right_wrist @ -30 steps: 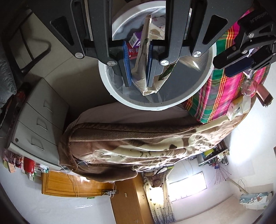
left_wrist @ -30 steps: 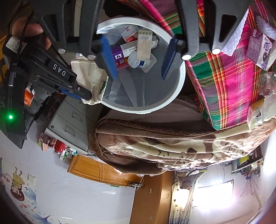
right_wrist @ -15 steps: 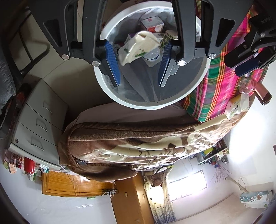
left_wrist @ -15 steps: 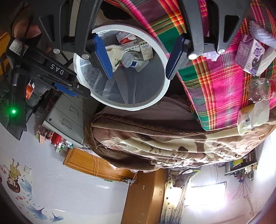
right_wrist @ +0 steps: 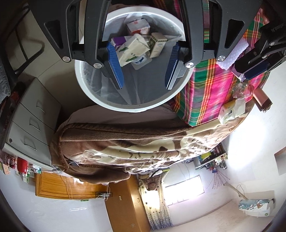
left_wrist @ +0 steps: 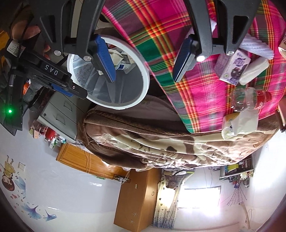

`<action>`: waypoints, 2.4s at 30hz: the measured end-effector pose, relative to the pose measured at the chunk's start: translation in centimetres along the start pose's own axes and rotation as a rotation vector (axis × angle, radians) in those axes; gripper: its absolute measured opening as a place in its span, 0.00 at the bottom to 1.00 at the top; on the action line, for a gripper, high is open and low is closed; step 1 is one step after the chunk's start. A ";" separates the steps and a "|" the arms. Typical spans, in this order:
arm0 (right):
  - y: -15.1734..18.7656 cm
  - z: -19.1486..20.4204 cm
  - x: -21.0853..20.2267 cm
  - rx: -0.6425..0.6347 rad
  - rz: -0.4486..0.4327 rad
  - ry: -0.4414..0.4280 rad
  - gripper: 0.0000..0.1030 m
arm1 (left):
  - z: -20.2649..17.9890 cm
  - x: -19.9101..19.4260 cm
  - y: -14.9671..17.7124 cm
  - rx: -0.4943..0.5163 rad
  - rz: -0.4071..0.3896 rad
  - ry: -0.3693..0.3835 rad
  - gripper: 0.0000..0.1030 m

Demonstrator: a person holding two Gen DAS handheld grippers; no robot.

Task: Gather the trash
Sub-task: 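Move both tools back over the trash on the bed, then grasp the white foam fruit net with the right gripper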

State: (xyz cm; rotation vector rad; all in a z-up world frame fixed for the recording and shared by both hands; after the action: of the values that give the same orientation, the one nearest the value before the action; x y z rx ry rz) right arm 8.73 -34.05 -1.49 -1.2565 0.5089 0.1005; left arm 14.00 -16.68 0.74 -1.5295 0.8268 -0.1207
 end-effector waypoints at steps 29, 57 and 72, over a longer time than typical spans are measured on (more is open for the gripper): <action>5.4 12.8 1.5 -0.045 0.172 -0.257 0.59 | 17.4 -9.5 3.1 -0.136 -0.046 -0.328 0.68; 8.5 17.7 4.3 -0.065 0.318 -0.241 0.45 | 30.5 -11.5 6.0 -0.097 0.109 -0.487 0.75; 8.8 19.6 4.1 -0.121 0.315 -0.294 0.33 | 32.5 -8.8 7.5 -0.128 0.212 -0.430 0.76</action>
State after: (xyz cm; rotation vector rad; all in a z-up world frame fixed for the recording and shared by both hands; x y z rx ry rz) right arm 15.41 -13.89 -6.81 -1.2447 0.4458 0.5807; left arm 21.90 15.80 -7.92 -1.5022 0.6517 0.4115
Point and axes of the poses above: each gripper's, at about its wrist camera, not at the fingertips, and x roughly the way its jaws point, z to its left, y to its underside, the point moved 3 cm from there along x, roughly the way its jaws point, and after that the axes turned 13 degrees about -z, right-handed, at the moved point
